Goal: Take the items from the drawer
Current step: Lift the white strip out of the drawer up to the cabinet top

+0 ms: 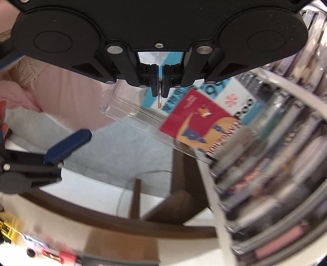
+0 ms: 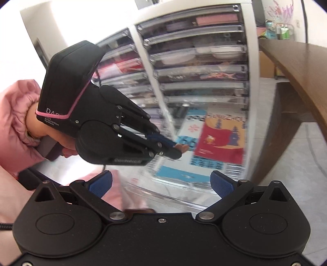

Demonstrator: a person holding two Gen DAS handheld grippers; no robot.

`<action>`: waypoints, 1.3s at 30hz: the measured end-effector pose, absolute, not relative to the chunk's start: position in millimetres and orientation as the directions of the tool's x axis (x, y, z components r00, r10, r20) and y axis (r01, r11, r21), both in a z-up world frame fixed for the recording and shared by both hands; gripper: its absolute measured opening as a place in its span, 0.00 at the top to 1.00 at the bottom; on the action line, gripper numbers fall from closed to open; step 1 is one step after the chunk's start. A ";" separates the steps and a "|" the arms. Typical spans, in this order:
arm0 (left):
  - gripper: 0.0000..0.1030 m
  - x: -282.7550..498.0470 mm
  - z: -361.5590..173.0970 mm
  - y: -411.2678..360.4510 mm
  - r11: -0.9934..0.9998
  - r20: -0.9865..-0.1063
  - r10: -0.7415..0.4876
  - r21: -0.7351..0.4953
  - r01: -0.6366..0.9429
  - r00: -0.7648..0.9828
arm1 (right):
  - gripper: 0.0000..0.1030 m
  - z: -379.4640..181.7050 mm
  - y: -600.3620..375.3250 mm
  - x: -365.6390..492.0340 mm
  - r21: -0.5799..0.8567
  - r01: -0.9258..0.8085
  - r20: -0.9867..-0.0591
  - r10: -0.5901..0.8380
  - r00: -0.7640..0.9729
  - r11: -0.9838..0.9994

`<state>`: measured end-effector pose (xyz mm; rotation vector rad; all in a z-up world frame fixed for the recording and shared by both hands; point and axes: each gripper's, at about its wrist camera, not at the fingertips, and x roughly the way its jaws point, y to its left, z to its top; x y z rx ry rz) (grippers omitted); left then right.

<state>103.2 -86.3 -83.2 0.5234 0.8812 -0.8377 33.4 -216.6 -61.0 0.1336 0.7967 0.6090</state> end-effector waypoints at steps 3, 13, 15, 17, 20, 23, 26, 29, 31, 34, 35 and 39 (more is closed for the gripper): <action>0.97 101.2 -71.1 -78.7 0.615 -0.814 -0.404 0.096 0.783 0.418 | 0.00 -60.2 -216.8 33.5 0.342 -0.464 -0.622 0.567 0.539 0.817; 0.97 93.6 -37.9 -74.0 0.676 -0.759 -0.370 0.175 0.716 0.535 | 0.00 -58.1 -217.8 33.3 0.366 -0.474 -0.596 0.593 0.541 0.801; 0.97 92.7 -31.5 -74.1 0.682 -0.747 -0.366 0.190 0.707 0.555 | 0.00 -60.2 -219.3 30.8 0.365 -0.474 -0.596 0.593 0.542 0.801; 0.97 91.2 -23.8 -73.6 0.687 -0.730 -0.366 0.206 0.696 0.577 | 0.00 -62.4 -220.7 28.3 0.364 -0.474 -0.596 0.592 0.543 0.801; 0.97 89.7 -9.2 -70.9 0.703 -0.698 -0.364 0.229 0.674 0.617 | 0.00 -62.5 -222.1 27.3 0.370 -0.474 -0.587 0.597 0.546 0.799; 0.97 96.4 13.1 -60.6 0.735 -0.647 -0.365 0.240 0.634 0.669 | 0.00 -59.8 -225.3 26.2 0.399 -0.484 -0.552 0.626 0.551 0.778; 0.97 108.3 44.4 -40.9 0.795 -0.576 -0.352 0.233 0.561 0.738 | 0.00 -54.3 -231.3 24.5 0.445 -0.500 -0.488 0.669 0.560 0.743; 0.97 127.4 79.8 -15.6 0.857 -0.499 -0.302 0.230 0.461 0.812 | 0.00 -51.0 -236.6 23.9 0.478 -0.502 -0.440 0.692 0.573 0.720; 0.97 144.4 103.3 1.7 0.896 -0.460 -0.257 0.217 0.388 0.850 | 0.00 -51.4 -238.6 25.1 0.497 -0.496 -0.430 0.698 0.572 0.712; 0.97 183.1 127.6 22.9 0.940 -0.436 -0.184 0.183 0.287 0.881 | 0.00 -53.4 -239.3 27.3 0.505 -0.479 -0.438 0.692 0.574 0.718; 0.97 197.3 132.3 27.9 0.951 -0.435 -0.158 0.175 0.256 0.886 | 0.00 -53.7 -239.6 27.9 0.506 -0.477 -0.438 0.691 0.576 0.718; 0.97 257.1 135.2 43.2 0.974 -0.458 -0.010 0.196 0.112 0.889 | 0.00 -54.9 -240.8 30.0 0.510 -0.468 -0.438 0.686 0.581 0.722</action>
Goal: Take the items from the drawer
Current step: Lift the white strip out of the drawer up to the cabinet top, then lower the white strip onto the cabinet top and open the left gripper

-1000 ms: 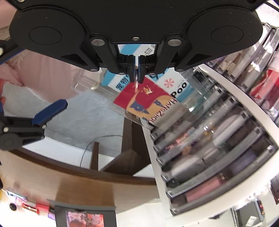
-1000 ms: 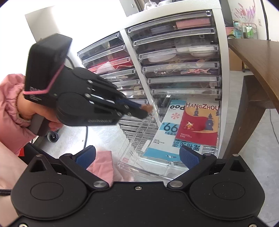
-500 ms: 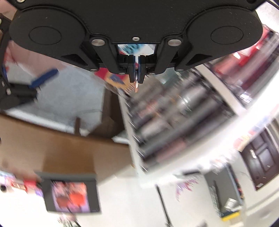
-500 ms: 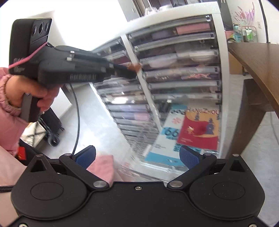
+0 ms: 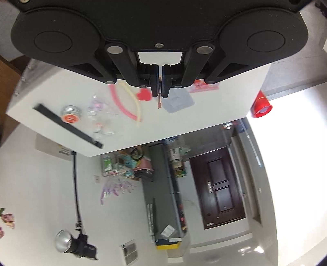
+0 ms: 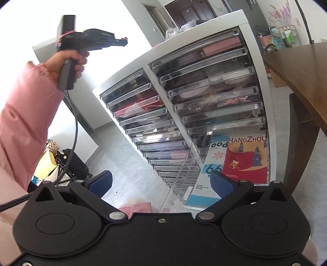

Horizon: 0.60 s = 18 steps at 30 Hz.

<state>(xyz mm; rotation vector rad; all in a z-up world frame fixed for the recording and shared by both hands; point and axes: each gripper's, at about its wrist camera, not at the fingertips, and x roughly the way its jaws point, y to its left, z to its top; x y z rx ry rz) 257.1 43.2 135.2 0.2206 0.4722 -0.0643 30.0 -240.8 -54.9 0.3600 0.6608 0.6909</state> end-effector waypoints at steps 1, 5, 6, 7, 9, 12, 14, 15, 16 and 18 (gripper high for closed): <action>0.97 269.4 132.5 49.6 0.980 -0.472 0.016 0.183 0.081 0.881 | 0.00 -55.2 -241.1 30.5 0.511 -0.466 -0.438 0.685 0.583 0.723; 0.97 298.1 121.1 56.9 0.979 -0.506 0.101 0.205 0.006 0.857 | 0.00 -56.4 -242.2 32.6 0.514 -0.456 -0.438 0.680 0.589 0.726; 0.97 299.3 120.4 57.6 0.976 -0.507 0.121 0.220 -0.008 0.854 | 0.00 -56.7 -242.5 33.2 0.515 -0.454 -0.438 0.678 0.590 0.727; 0.97 300.5 119.9 57.0 0.972 -0.508 0.136 0.233 -0.017 0.851 | 0.00 -57.0 -242.8 33.7 0.516 -0.452 -0.438 0.677 0.592 0.728; 0.97 301.6 119.5 58.8 0.967 -0.513 0.158 0.254 -0.026 0.844 | 0.00 -57.6 -243.3 34.7 0.517 -0.447 -0.438 0.674 0.594 0.730; 0.96 301.0 116.3 57.7 0.959 -0.539 0.171 0.282 -0.015 0.825 | 0.00 -58.5 -244.2 36.3 0.520 -0.440 -0.438 0.671 0.599 0.732; 0.96 302.3 113.3 58.8 0.956 -0.552 0.190 0.293 -0.024 0.812 | 0.00 -59.2 -244.8 37.4 0.522 -0.435 -0.438 0.668 0.602 0.734; 0.94 300.8 114.4 59.3 0.955 -0.549 0.193 0.295 -0.028 0.813 | 0.00 -59.5 -245.0 37.9 0.523 -0.433 -0.438 0.667 0.603 0.735; 0.87 300.1 115.3 59.4 0.956 -0.549 0.192 0.291 -0.029 0.814 | 0.00 -59.8 -245.3 38.4 0.523 -0.430 -0.438 0.666 0.604 0.735; 0.55 298.4 117.9 57.7 0.961 -0.535 0.185 0.275 -0.037 0.824 | 0.00 -60.4 -245.9 39.5 0.525 -0.426 -0.438 0.663 0.607 0.737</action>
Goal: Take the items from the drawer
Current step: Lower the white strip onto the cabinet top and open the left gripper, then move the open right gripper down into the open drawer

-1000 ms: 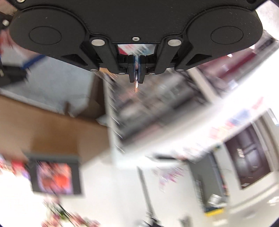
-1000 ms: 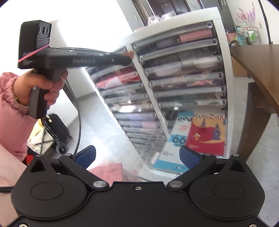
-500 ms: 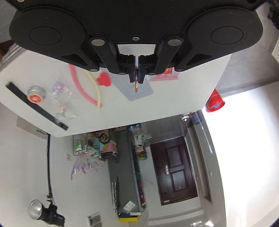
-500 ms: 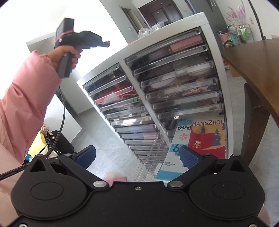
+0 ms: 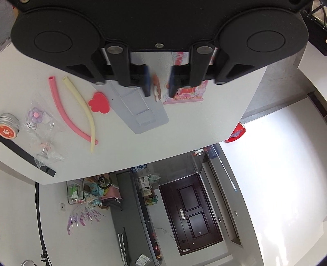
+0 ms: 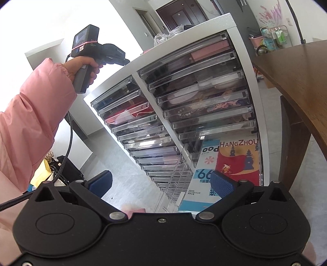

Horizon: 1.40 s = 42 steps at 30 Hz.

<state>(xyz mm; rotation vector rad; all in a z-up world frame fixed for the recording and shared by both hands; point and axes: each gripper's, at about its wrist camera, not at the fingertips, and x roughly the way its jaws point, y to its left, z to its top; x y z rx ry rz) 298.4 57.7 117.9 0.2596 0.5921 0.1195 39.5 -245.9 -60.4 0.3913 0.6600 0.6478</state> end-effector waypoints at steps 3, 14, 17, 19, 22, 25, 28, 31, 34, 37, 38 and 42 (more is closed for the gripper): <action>0.18 280.2 126.4 55.9 0.959 -0.464 0.180 0.280 -0.049 0.867 | 0.00 -54.4 -251.0 37.5 0.526 -0.422 -0.440 0.661 0.608 0.739; 0.00 141.9 116.9 29.6 0.958 -0.350 -0.196 0.132 0.255 0.916 | 0.00 -65.4 -244.2 42.0 0.496 -0.398 -0.491 0.627 0.604 0.772; 0.00 103.3 79.5 24.1 0.925 -0.396 -0.316 0.072 0.373 0.862 | 0.00 -79.6 -241.6 51.0 0.539 -0.327 -0.507 0.610 0.610 0.776; 0.00 82.5 47.5 22.5 0.906 -0.430 -0.351 0.068 0.417 0.832 | 0.00 -89.0 -239.8 57.0 0.566 -0.279 -0.517 0.598 0.612 0.776; 0.00 68.7 3.3 26.9 0.909 -0.489 -0.333 0.062 0.413 0.806 | 0.00 -103.2 -237.1 65.9 0.603 -0.204 -0.534 0.580 0.615 0.771; 0.00 58.2 -19.7 43.1 0.914 -0.520 -0.360 -0.031 0.404 0.775 | 0.00 -117.4 -234.4 74.9 0.635 -0.128 -0.552 0.563 0.615 0.762; 0.00 63.2 -29.7 59.9 0.917 -0.533 -0.372 -0.082 0.391 0.760 | 0.00 -131.5 -231.7 83.9 0.663 -0.051 -0.569 0.547 0.614 0.747; 0.00 62.6 -32.6 69.5 0.912 -0.535 -0.376 -0.070 0.404 0.757 | 0.00 -145.7 -229.0 92.8 0.686 0.027 -0.588 0.531 0.610 0.727; 0.00 64.7 -38.5 72.7 0.903 -0.534 -0.393 -0.068 0.425 0.749 | 0.01 -159.9 -226.4 101.8 0.703 0.105 -0.606 0.516 0.605 0.703; 0.00 66.3 -46.9 76.9 0.893 -0.540 -0.418 -0.097 0.440 0.731 | 0.01 -174.0 -223.7 110.8 0.716 0.182 -0.624 0.502 0.598 0.674; 0.00 66.4 -49.3 78.3 0.890 -0.543 -0.424 -0.104 0.443 0.725 | 0.02 -179.7 -223.7 113.2 0.723 0.213 -0.630 0.501 0.594 0.657; 0.00 67.1 -59.4 76.7 0.885 -0.569 -0.424 -0.098 0.454 0.704 | 0.06 -195.2 -221.9 116.3 0.749 0.307 -0.633 0.495 0.596 0.588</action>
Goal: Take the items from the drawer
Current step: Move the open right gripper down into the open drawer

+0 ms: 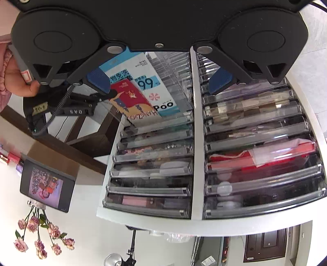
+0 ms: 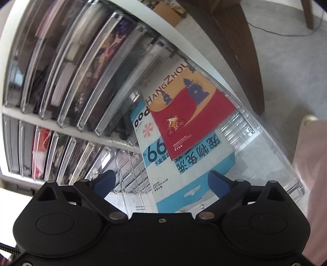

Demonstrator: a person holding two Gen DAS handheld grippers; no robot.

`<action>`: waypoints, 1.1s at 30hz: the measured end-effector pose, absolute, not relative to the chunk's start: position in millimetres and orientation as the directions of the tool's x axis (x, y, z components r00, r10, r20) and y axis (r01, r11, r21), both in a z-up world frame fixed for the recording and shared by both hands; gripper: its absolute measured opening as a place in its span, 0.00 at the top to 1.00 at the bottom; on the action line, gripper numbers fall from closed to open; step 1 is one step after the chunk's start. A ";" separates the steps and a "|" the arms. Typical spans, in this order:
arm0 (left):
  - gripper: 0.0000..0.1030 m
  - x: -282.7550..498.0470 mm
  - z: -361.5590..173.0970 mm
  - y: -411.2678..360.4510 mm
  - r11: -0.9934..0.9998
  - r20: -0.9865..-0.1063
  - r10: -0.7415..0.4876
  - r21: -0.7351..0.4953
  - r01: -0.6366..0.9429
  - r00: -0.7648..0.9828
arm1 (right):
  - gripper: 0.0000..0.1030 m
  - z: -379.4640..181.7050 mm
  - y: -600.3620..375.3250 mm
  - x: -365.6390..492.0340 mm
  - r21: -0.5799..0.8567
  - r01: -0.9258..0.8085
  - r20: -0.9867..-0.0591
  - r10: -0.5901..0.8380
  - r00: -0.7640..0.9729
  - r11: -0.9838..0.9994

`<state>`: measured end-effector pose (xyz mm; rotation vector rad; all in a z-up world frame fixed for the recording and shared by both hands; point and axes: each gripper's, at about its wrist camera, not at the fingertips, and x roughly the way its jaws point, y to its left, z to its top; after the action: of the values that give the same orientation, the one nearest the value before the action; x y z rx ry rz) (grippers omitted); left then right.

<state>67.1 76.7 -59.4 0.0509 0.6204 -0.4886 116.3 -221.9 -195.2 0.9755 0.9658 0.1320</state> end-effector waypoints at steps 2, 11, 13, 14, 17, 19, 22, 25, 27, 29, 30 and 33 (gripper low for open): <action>0.00 65.0 -63.7 74.9 0.879 -0.578 -0.430 -0.090 0.469 0.694 | 0.09 -198.8 -218.2 116.4 0.757 0.345 -0.632 0.488 0.602 0.555; 0.00 55.7 -75.2 94.2 0.870 -0.565 -0.462 -0.138 0.473 0.684 | 0.12 -211.0 -200.5 121.2 0.758 0.471 -0.649 0.450 0.614 0.450; 0.00 53.1 -73.0 99.6 0.872 -0.552 -0.465 -0.148 0.467 0.693 | 0.13 -212.9 -197.5 123.8 0.756 0.490 -0.653 0.436 0.619 0.434; 0.00 52.1 -71.1 101.3 0.872 -0.544 -0.467 -0.150 0.467 0.697 | 0.14 -213.9 -196.0 125.0 0.754 0.500 -0.655 0.430 0.622 0.426; 0.00 49.6 -65.8 105.1 0.875 -0.525 -0.465 -0.152 0.459 0.713 | 0.15 -216.7 -191.4 128.8 0.749 0.528 -0.662 0.409 0.628 0.401; 0.00 48.9 -64.6 106.2 0.877 -0.521 -0.462 -0.150 0.456 0.718 | 0.16 -218.6 -188.4 131.4 0.745 0.546 -0.666 0.395 0.632 0.383; 0.00 48.8 -64.5 106.0 0.878 -0.521 -0.462 -0.151 0.455 0.718 | 0.17 -221.5 -183.9 135.2 0.739 0.571 -0.673 0.374 0.638 0.356; 0.00 49.1 -64.4 104.9 0.877 -0.522 -0.463 -0.150 0.457 0.716 | 0.19 -224.0 -187.1 139.6 0.734 0.581 -0.679 0.363 0.639 0.351; 0.00 49.0 -64.7 105.5 0.878 -0.524 -0.459 -0.146 0.455 0.718 | 0.20 -211.2 -181.3 140.5 0.707 0.536 -0.700 0.350 0.622 0.461; 0.00 49.2 -64.8 106.2 0.881 -0.526 -0.453 -0.142 0.450 0.720 | 0.20 -194.5 -174.0 140.2 0.656 0.464 -0.725 0.328 0.605 0.595; 0.00 49.4 -64.9 106.8 0.884 -0.526 -0.449 -0.141 0.447 0.722 | 0.20 -186.1 -170.4 140.1 0.625 0.424 -0.737 0.315 0.598 0.656; 0.00 50.8 -66.2 108.9 0.890 -0.527 -0.438 -0.138 0.435 0.728 | 0.19 -157.5 -150.4 133.0 0.341 0.199 -0.757 0.143 0.638 0.919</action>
<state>50.8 108.9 -66.2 -0.0045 0.5821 -0.4808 133.0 -150.4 -157.5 0.4179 0.8856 -0.0330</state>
